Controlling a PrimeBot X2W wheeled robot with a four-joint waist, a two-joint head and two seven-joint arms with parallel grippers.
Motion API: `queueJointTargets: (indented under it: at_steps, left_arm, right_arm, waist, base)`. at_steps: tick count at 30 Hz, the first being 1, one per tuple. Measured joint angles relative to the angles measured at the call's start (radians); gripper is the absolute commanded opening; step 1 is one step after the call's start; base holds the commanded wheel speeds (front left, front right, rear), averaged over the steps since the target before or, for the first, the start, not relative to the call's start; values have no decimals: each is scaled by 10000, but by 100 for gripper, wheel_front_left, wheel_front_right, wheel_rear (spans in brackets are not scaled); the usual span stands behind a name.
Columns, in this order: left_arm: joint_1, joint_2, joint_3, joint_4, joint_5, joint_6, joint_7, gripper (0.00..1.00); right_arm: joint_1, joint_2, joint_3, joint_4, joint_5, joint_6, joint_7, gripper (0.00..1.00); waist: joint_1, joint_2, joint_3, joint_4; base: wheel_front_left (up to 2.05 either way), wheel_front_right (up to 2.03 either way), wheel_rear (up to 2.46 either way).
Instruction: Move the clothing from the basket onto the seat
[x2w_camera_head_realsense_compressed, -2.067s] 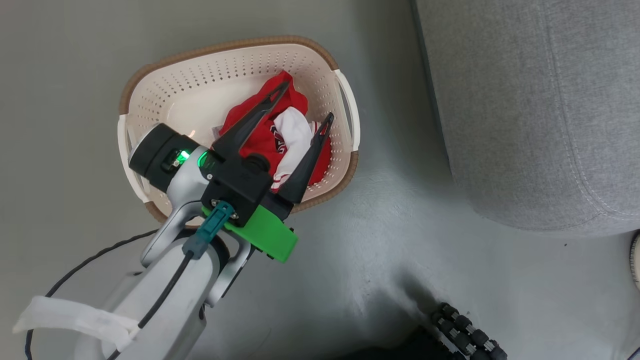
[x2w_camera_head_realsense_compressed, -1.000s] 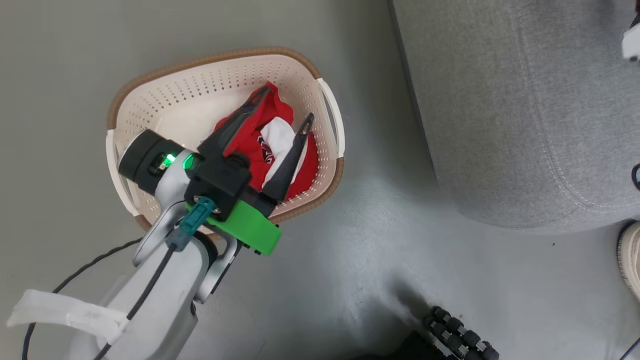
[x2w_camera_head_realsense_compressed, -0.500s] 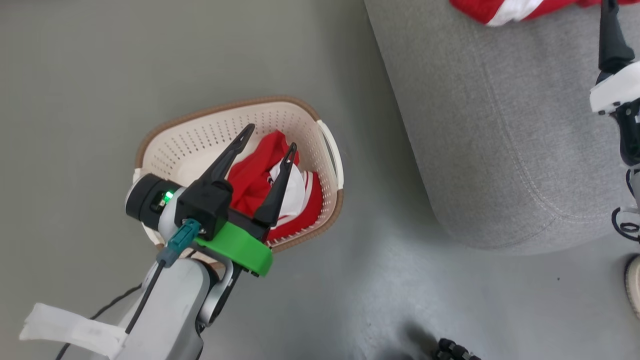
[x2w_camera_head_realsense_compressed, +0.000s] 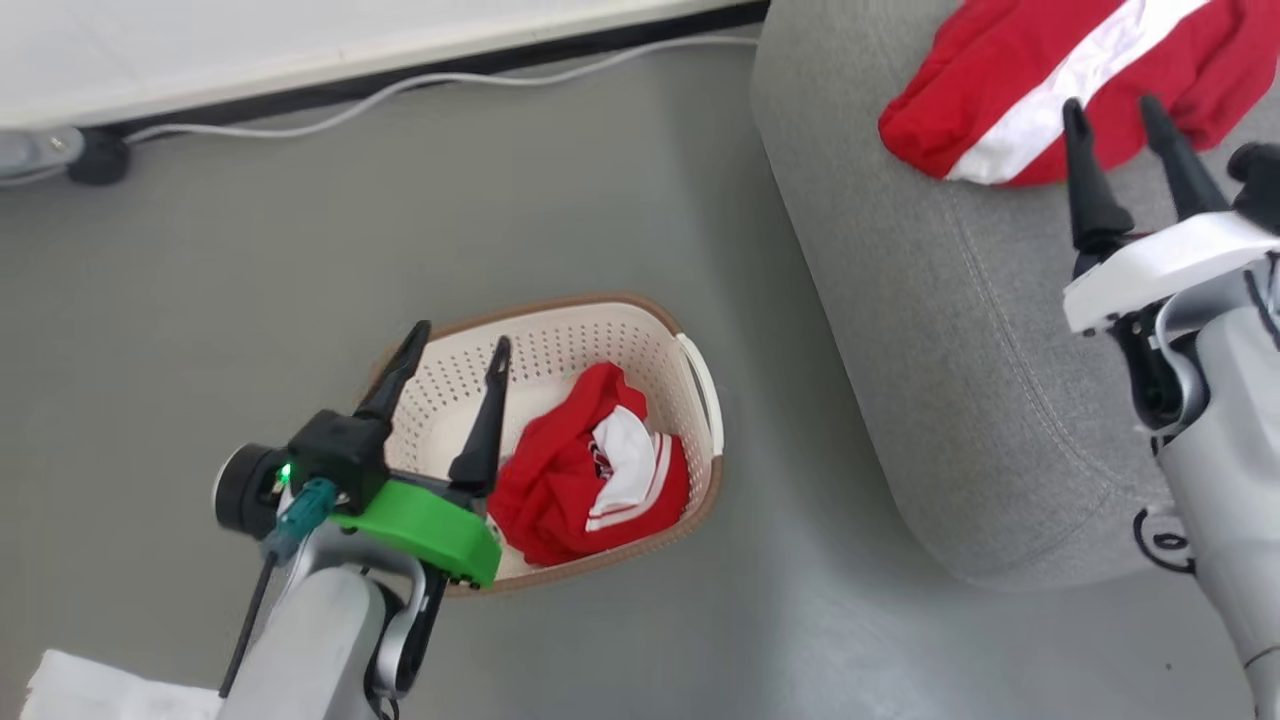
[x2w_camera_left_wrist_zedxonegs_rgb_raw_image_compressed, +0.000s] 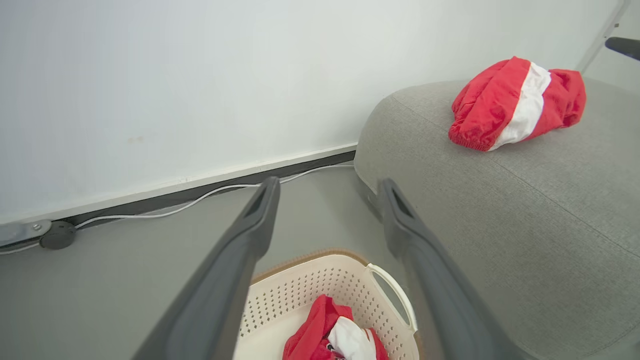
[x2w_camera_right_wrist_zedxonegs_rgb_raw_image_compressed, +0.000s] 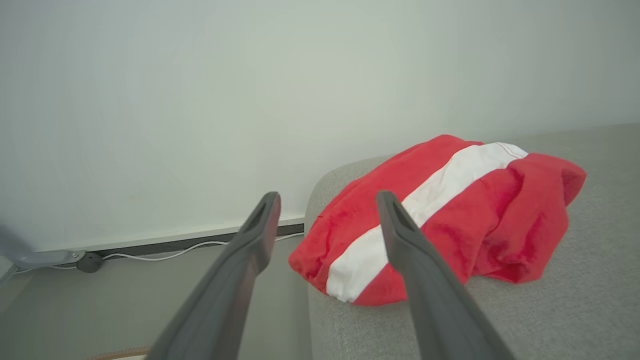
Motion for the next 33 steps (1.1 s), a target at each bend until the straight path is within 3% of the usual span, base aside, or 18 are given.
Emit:
queueJointTargets:
  at_steps: [5, 10, 20, 33]
  left_arm:
    - [489, 4, 479, 211, -305, 194, -35, 100]
    - [964, 27, 972, 345, -439, 328, -86, 100]
    - [1727, 155, 1726, 401, -593, 531, -88, 100]
    - [2823, 238, 2564, 86, -719, 629, -90, 100]
  right_arm:
    - [592, 299, 136, -360, -151, -35, 0, 100]
    - [1158, 629, 251, -713, -449, -370, -2, 100]
    - [2575, 1394, 568, -1104, -608, -732, 0, 100]
    - [3845, 1701, 782, -1720, -817, -1072, 0, 100]
  waist:
    - [0, 0, -663, 306]
    - [0, 0, -1263, 643]
    - [0, 0, -2229, 1306]
    - [0, 0, -2998, 1897]
  base:
    - [0, 0, 0]
    - [0, 0, 0]
    - [0, 0, 0]
    - [0, 0, 0]
